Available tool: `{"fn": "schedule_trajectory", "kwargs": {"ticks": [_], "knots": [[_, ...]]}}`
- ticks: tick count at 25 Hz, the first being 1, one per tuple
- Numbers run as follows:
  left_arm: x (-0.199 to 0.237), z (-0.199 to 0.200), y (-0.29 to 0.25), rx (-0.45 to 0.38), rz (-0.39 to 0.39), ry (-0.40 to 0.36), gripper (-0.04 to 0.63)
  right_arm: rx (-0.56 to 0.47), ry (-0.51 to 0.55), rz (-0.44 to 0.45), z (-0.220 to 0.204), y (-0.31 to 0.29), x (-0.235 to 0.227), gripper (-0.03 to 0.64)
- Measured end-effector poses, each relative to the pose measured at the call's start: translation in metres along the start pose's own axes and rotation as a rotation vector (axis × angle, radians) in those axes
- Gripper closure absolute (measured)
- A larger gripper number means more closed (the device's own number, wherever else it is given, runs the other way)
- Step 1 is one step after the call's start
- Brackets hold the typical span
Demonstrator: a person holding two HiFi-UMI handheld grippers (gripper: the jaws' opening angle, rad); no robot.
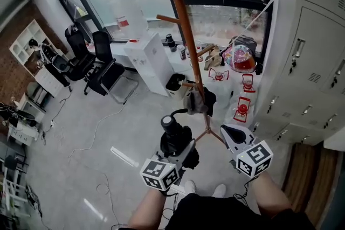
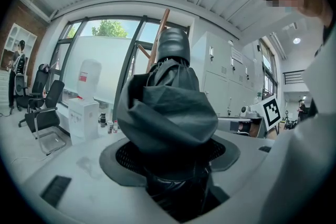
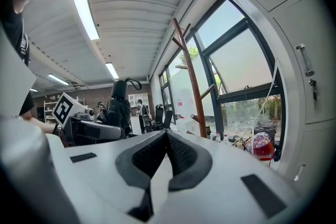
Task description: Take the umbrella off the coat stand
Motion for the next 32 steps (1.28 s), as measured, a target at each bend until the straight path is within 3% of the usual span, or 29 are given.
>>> {"fn": "schedule_trajectory", "kwargs": {"ticks": [15,32], "knots": [[0.022,-0.015,0.045,0.06,-0.051,-0.01,0.305,0.021,-0.012,0.013,0.005,-0.037,0.063,0.563],[0.032,-0.038,0.083,0.127,-0.221,0.017,0.305,0.106,-0.006,-0.144,-0.001,-0.02,0.121,0.563]]}}
Point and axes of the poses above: the fingertips, and each gripper's own axes: y backward along the fingers, x to its left, z out of its top, the point moved 2 cm from there along y, backward along the fingers, and after that the axes turned 15 degrees about y, right-handed, at the moved point
